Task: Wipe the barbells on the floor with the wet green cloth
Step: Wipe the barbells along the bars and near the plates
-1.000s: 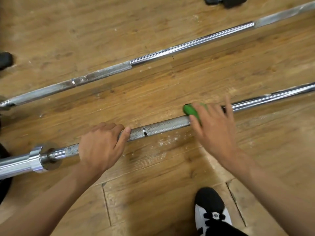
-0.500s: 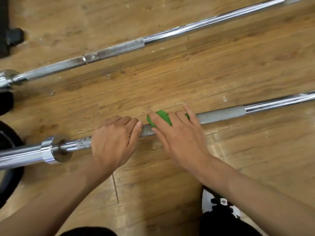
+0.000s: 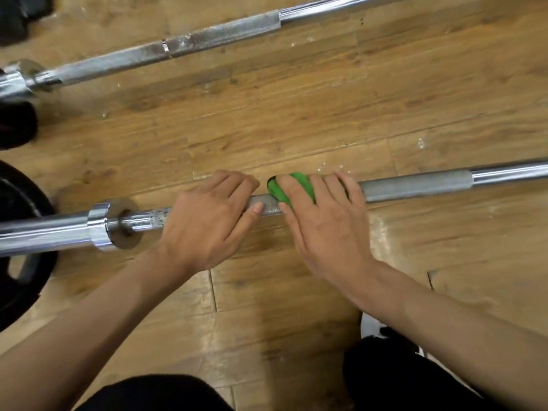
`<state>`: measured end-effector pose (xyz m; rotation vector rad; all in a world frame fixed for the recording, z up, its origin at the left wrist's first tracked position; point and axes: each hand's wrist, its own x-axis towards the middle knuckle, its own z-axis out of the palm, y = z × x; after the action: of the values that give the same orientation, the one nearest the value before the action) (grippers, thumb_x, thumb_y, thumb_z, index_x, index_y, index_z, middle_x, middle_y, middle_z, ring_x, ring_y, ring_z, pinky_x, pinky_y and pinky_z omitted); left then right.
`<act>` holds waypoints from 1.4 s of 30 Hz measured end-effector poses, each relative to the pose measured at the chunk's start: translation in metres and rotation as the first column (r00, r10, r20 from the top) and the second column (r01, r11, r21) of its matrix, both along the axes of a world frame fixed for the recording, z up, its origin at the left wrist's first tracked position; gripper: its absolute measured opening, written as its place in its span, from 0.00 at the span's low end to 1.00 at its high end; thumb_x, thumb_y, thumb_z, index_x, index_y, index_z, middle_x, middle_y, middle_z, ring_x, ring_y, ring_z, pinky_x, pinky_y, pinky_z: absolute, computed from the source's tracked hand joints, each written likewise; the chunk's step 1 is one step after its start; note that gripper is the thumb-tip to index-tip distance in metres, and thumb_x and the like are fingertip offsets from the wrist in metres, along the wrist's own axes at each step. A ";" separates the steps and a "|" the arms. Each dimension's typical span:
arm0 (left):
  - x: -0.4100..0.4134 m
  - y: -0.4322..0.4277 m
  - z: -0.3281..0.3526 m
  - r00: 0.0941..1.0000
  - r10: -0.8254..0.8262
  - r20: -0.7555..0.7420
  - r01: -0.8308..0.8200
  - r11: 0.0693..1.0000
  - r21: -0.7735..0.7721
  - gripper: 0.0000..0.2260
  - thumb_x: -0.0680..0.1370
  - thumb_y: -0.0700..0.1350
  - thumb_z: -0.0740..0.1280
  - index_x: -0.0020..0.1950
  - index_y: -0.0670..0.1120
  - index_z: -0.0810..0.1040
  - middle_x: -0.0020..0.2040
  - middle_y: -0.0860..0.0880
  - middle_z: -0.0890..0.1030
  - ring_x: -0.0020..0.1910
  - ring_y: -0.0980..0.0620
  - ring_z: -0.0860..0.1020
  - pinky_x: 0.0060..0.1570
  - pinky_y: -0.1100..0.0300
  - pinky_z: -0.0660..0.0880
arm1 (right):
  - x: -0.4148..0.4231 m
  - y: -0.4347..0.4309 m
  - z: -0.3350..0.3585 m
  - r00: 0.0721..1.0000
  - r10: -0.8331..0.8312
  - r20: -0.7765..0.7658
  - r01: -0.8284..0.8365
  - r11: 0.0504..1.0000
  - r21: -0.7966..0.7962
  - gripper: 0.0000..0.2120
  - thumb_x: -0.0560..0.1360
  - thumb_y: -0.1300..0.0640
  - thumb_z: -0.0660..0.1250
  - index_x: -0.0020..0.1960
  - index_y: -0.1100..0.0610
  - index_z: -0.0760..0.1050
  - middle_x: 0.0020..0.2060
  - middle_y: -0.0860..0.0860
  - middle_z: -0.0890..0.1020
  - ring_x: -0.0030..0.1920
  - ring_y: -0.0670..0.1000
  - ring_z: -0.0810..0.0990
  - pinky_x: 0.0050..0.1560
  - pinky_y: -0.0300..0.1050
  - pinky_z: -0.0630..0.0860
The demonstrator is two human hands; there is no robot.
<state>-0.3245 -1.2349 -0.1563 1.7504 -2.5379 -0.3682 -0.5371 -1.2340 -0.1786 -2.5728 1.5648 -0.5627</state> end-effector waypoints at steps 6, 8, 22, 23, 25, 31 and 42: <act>0.018 0.000 0.006 0.976 0.096 0.196 -0.081 0.993 -0.084 0.29 0.85 0.63 0.51 0.65 0.41 0.79 0.64 0.39 0.81 0.71 0.37 0.75 0.79 0.39 0.57 | -0.074 -0.014 -0.003 0.999 -0.024 -0.036 0.021 0.997 -0.069 0.17 0.87 0.51 0.58 0.68 0.59 0.76 0.49 0.59 0.81 0.48 0.61 0.76 0.61 0.58 0.69; 0.034 0.005 0.007 0.977 0.101 0.190 -0.089 0.993 -0.071 0.31 0.85 0.62 0.48 0.69 0.41 0.76 0.68 0.38 0.79 0.73 0.36 0.72 0.80 0.38 0.54 | -0.069 -0.006 -0.004 0.990 -0.142 0.000 0.142 0.989 -0.031 0.16 0.86 0.52 0.58 0.68 0.58 0.76 0.50 0.58 0.80 0.50 0.61 0.75 0.63 0.59 0.67; 0.060 -0.003 -0.009 0.976 0.175 0.132 -0.151 0.974 -0.171 0.30 0.86 0.62 0.48 0.54 0.41 0.81 0.49 0.41 0.83 0.55 0.35 0.81 0.66 0.40 0.70 | -0.024 -0.015 -0.005 0.994 0.105 0.033 -0.104 0.994 -0.035 0.16 0.87 0.48 0.57 0.72 0.53 0.69 0.47 0.58 0.79 0.46 0.58 0.75 0.51 0.53 0.66; 0.056 -0.007 -0.009 0.973 0.191 0.128 -0.163 0.966 -0.200 0.28 0.86 0.61 0.50 0.53 0.41 0.81 0.49 0.41 0.83 0.54 0.36 0.80 0.67 0.40 0.69 | -0.049 -0.022 -0.008 0.998 0.058 0.026 -0.057 0.997 -0.054 0.17 0.87 0.48 0.57 0.72 0.54 0.68 0.48 0.60 0.79 0.47 0.60 0.75 0.51 0.55 0.66; 0.042 -0.011 -0.008 0.962 0.249 0.108 -0.209 0.934 -0.288 0.21 0.84 0.56 0.56 0.53 0.41 0.81 0.52 0.42 0.83 0.54 0.36 0.78 0.66 0.41 0.67 | -0.089 -0.032 -0.012 1.000 -0.016 0.023 0.017 0.997 -0.070 0.17 0.87 0.48 0.56 0.72 0.56 0.68 0.51 0.63 0.79 0.49 0.63 0.75 0.54 0.58 0.67; 0.017 -0.034 -0.018 0.932 0.351 0.093 -0.297 0.883 -0.364 0.20 0.84 0.55 0.56 0.50 0.44 0.82 0.51 0.44 0.84 0.56 0.38 0.79 0.59 0.45 0.68 | -0.028 -0.040 -0.013 0.950 -0.298 0.097 0.305 0.949 -0.074 0.16 0.85 0.50 0.57 0.67 0.53 0.75 0.50 0.56 0.80 0.52 0.60 0.74 0.60 0.59 0.65; -0.009 -0.056 -0.010 0.961 0.262 0.085 -0.223 0.921 -0.318 0.28 0.86 0.59 0.49 0.77 0.44 0.71 0.79 0.38 0.67 0.80 0.36 0.61 0.80 0.38 0.50 | -0.088 -0.098 -0.025 1.000 -0.017 0.021 0.022 0.971 -0.240 0.19 0.87 0.47 0.59 0.73 0.56 0.69 0.50 0.62 0.79 0.49 0.62 0.75 0.53 0.57 0.68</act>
<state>-0.3337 -1.2906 -0.1666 1.9796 -2.2558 0.1451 -0.6248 -1.3316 -0.2032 -2.7145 1.6085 -0.8238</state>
